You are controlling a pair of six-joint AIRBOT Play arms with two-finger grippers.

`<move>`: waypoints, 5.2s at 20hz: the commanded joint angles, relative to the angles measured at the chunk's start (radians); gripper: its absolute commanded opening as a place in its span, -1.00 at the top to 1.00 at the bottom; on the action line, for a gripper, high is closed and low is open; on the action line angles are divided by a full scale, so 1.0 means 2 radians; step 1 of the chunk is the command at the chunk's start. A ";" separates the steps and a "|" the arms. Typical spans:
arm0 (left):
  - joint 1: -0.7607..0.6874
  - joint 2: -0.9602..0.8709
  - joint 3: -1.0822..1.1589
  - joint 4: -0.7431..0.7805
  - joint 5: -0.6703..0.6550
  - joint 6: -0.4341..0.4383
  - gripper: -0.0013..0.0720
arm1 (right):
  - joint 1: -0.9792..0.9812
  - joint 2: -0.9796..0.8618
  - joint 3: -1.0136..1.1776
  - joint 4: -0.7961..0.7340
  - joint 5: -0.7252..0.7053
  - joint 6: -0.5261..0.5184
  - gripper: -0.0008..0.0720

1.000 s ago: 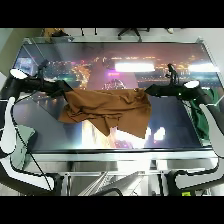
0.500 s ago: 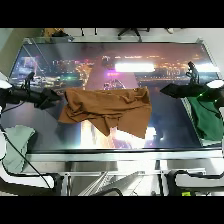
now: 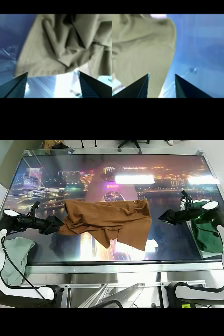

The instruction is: Fold the shirts.

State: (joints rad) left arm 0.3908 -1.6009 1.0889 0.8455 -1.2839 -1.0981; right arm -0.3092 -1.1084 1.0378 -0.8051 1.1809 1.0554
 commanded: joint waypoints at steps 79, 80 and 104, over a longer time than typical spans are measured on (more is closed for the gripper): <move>-0.129 0.018 0.262 0.048 0.125 -0.017 0.94 | 0.070 -0.065 0.217 0.143 -0.186 -0.121 0.92; -0.132 -0.020 0.277 0.048 0.128 -0.022 0.94 | 0.072 -0.106 0.228 0.147 -0.198 -0.121 0.92; -0.145 -0.215 0.367 0.117 0.067 -0.072 0.77 | 0.074 -0.286 0.321 -0.054 -0.125 -0.036 0.85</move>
State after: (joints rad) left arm 0.1120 -2.0293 1.8168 1.0786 -1.1255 -1.2419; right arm -0.1646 -1.6814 1.6798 -0.9348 0.9123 0.9794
